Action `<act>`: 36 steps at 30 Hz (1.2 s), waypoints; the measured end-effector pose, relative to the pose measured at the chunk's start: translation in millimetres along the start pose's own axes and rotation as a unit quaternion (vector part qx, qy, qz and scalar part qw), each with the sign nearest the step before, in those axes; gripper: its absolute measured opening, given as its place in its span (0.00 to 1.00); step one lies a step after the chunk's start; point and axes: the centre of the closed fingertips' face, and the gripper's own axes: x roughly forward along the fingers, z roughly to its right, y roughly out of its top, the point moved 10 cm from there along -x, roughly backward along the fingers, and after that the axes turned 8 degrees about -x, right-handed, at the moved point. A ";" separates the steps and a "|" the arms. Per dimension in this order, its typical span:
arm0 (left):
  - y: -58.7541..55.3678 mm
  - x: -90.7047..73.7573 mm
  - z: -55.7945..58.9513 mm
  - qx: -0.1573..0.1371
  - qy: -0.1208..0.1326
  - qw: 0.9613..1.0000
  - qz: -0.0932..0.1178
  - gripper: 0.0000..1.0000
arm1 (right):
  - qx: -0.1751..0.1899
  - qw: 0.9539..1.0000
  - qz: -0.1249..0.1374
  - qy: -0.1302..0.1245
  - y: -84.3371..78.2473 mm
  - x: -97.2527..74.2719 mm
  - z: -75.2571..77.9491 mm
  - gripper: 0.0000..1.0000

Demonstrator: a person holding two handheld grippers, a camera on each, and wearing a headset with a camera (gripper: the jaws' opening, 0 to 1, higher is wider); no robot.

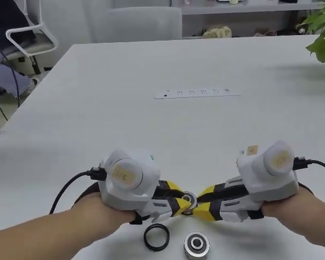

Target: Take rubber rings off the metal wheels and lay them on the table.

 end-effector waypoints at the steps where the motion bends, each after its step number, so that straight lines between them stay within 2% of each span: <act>1: -0.1 0.0 0.1 -0.001 0.000 1.000 0.000 0.08 | 0.001 1.000 0.000 -0.001 0.0 -0.2 -0.1 0.14; 7: -0.7 -0.2 1.1 -0.005 0.005 1.000 0.002 0.07 | 0.001 1.000 -0.009 -0.013 1.1 -1.0 -3.5 0.11; 11: -0.8 -0.3 1.1 -0.006 0.006 1.000 0.003 0.07 | -0.002 1.000 -0.013 -0.014 -0.6 -3.3 -2.5 0.02; 13: -1.2 -0.5 1.1 -0.006 0.006 1.000 0.004 0.07 | 0.015 1.000 -0.013 -0.016 -0.3 -2.3 -2.0 0.00; 16: -1.2 -0.8 1.8 -0.006 0.008 1.000 0.005 0.07 | 0.019 1.000 -0.012 -0.018 -0.5 -2.6 -2.0 0.00; 17: -1.2 -0.9 2.2 -0.007 0.009 1.000 0.006 0.07 | 0.040 0.999 -0.010 -0.020 -0.8 -2.7 -2.1 0.00; 19: -1.0 -0.9 2.4 -0.007 0.012 1.000 0.005 0.07 | 0.087 0.996 0.001 -0.021 -2.4 -3.0 -1.4 0.00; 20: -0.9 -0.8 2.6 -0.007 0.013 1.000 0.004 0.07 | 0.140 0.990 0.013 -0.019 -4.6 -3.2 -0.1 0.00; 22: -0.7 -0.7 2.9 -0.008 0.014 1.000 0.003 0.07 | 0.195 0.980 0.033 -0.015 -8.7 -4.5 2.2 0.00; 28: -0.3 -0.7 3.8 -0.010 0.017 1.000 0.001 0.07 | 0.212 0.976 0.047 -0.021 -9.6 -10.0 2.2 0.00; 31: 0.4 -0.9 4.6 -0.010 0.018 1.000 -0.001 0.07 | 0.235 0.969 0.071 -0.020 -6.6 -13.0 4.5 0.00; 36: 0.9 -0.5 4.8 -0.010 0.020 1.000 -0.006 0.07 | 0.217 0.973 0.069 -0.020 -3.2 -12.7 1.9 0.00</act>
